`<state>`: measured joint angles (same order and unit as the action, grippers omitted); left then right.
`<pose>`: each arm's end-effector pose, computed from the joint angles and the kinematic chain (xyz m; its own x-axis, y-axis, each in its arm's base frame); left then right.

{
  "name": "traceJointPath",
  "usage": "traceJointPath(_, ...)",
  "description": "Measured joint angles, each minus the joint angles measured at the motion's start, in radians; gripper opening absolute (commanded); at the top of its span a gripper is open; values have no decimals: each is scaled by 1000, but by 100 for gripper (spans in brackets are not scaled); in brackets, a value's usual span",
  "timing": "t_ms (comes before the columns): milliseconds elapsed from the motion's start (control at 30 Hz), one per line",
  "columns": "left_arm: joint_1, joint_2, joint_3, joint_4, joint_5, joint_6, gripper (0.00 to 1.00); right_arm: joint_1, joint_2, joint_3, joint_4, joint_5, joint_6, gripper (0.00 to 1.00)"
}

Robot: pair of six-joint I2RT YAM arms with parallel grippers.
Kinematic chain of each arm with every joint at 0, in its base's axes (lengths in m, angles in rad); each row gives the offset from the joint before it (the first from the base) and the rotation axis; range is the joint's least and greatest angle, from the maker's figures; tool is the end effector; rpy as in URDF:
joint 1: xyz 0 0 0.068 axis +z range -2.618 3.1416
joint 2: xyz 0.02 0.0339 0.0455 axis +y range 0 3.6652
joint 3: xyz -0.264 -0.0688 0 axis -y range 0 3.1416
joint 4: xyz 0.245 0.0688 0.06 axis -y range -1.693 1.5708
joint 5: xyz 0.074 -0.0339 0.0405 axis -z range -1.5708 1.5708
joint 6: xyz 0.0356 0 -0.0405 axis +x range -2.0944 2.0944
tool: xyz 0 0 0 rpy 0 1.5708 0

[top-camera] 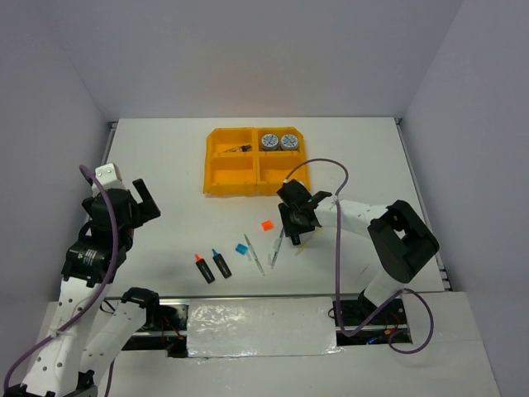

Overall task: Sort the stationery into containers
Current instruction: Pick up the pen from the center of the board.

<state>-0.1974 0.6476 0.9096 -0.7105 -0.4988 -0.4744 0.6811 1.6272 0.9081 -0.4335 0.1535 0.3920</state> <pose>0.1263 -0.0079 0.3485 -0.2638 -0.3563 -0.8963 -0.4170 0.8801 -0.2271 0.2389 0.1866 0.1611 -0.8754 -0.2235 -0.4287 -0.2592 0.9655 0.0260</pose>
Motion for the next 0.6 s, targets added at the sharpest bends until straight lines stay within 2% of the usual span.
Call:
traceJointPath(367,0,0,0,0,2,0,99,0,15,0,21,12,3,40)
traceJointPath(400,0,0,0,0,2,0,99,0,15,0,21,14,4,34)
traceJointPath(533,0,0,0,0,3,0,99,0,15,0,22,16,7,32)
traceJointPath(600,0,2,0,0,3,0,99,0,13,-2,24,14,7,20)
